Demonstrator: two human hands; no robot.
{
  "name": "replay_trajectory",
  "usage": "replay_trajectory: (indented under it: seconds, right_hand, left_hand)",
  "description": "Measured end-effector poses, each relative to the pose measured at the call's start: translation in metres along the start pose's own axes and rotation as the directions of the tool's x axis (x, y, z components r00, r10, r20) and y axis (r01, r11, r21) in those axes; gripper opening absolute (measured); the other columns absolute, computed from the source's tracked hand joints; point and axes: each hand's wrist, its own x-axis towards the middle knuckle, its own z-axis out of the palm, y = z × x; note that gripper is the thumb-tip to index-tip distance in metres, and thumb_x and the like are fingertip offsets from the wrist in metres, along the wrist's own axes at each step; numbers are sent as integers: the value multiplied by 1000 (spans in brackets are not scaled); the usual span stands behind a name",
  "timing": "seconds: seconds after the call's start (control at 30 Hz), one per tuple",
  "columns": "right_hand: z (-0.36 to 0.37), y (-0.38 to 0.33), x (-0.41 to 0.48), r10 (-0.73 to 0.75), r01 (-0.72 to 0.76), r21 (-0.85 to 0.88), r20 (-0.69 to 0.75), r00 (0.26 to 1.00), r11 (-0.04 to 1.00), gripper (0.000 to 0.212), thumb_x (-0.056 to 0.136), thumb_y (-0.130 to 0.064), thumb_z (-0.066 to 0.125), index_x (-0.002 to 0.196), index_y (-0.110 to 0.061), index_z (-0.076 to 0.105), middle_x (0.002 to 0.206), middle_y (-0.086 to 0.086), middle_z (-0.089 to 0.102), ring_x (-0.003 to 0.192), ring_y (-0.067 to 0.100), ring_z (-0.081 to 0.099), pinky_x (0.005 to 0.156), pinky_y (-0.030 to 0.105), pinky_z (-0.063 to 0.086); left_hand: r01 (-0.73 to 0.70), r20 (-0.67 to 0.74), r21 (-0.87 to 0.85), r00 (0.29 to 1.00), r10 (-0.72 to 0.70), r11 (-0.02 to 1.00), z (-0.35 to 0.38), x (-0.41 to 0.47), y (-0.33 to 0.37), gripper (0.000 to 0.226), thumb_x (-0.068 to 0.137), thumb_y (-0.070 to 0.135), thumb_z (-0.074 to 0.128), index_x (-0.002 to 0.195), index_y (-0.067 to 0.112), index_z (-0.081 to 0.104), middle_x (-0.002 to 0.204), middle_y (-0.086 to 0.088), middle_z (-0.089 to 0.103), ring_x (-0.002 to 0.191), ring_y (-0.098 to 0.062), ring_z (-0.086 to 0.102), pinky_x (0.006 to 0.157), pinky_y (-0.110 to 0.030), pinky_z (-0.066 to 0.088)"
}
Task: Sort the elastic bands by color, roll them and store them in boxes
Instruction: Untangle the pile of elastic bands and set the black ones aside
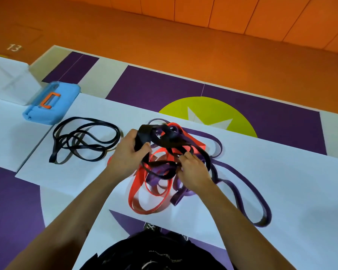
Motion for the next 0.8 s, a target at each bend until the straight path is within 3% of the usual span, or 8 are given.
replay_trajectory:
  seconds: [0.07,0.13,0.2,0.33,0.43,0.6,0.73,0.8]
  right_hand:
    - [-9,16,-6,-56,73,264,-71,996,962,15,98,-17,58,112,-15,64,111,-1,60,100,18,60,90,36,50]
    - [-24,30,-15,3,33,538,-66,998,842,13,101,-15,57,109,-23,63,95,-11,61,82,4,58,80,24,50]
    - [-39,39,-22,116,-57,724,-33,993,687,16,102,-15,57,105,-29,63,90,-8,65,78,10,62,75,26,55]
    - [-55,48,-36,296,-81,816,-112,949,572,17,98,-1,53,91,-12,64,82,0,65,71,7,56,69,12,44]
    - [-50,57,-48,451,-106,910,-94,888,400,18,90,-7,48,78,-9,61,73,2,57,67,11,48,65,20,41]
    - [-55,65,-58,518,-34,974,-89,851,222,25,82,-5,45,61,-14,56,65,0,51,65,16,45,62,26,38]
    - [-61,61,-55,566,48,997,-5,824,-61,24,86,-3,43,69,-8,59,71,13,55,64,28,55,64,33,47]
    - [-63,62,-49,485,2,998,-32,874,62,16,78,-10,51,74,-6,67,80,16,61,77,28,57,75,36,45]
  left_hand:
    - [-68,57,90,996,63,994,4,1,-3,10,96,19,63,94,23,54,74,2,67,73,-19,66,69,-37,53]
    - [-90,96,126,992,79,988,11,3,-4,17,95,20,63,90,31,50,71,4,66,68,-17,65,64,-36,52]
    - [-101,67,149,994,92,984,20,6,-2,18,94,21,63,90,32,49,73,3,65,70,-19,63,62,-38,48]
    - [-91,-48,144,994,99,985,31,16,4,13,95,21,62,99,17,50,73,0,66,66,-14,65,60,-29,48]
    - [-83,-174,145,979,108,986,28,26,12,16,97,20,60,104,10,50,72,2,60,63,-14,62,60,-31,45]
    - [-49,-280,140,956,87,989,23,32,18,17,98,17,60,107,8,49,75,3,56,65,-3,55,52,-11,43]
    - [-81,-248,198,960,130,977,36,34,10,18,98,18,60,105,9,47,77,-1,58,64,-10,58,57,-30,43]
    - [-76,-155,219,982,112,973,41,34,6,19,99,19,60,108,10,47,82,-3,61,67,-19,61,59,-29,43]
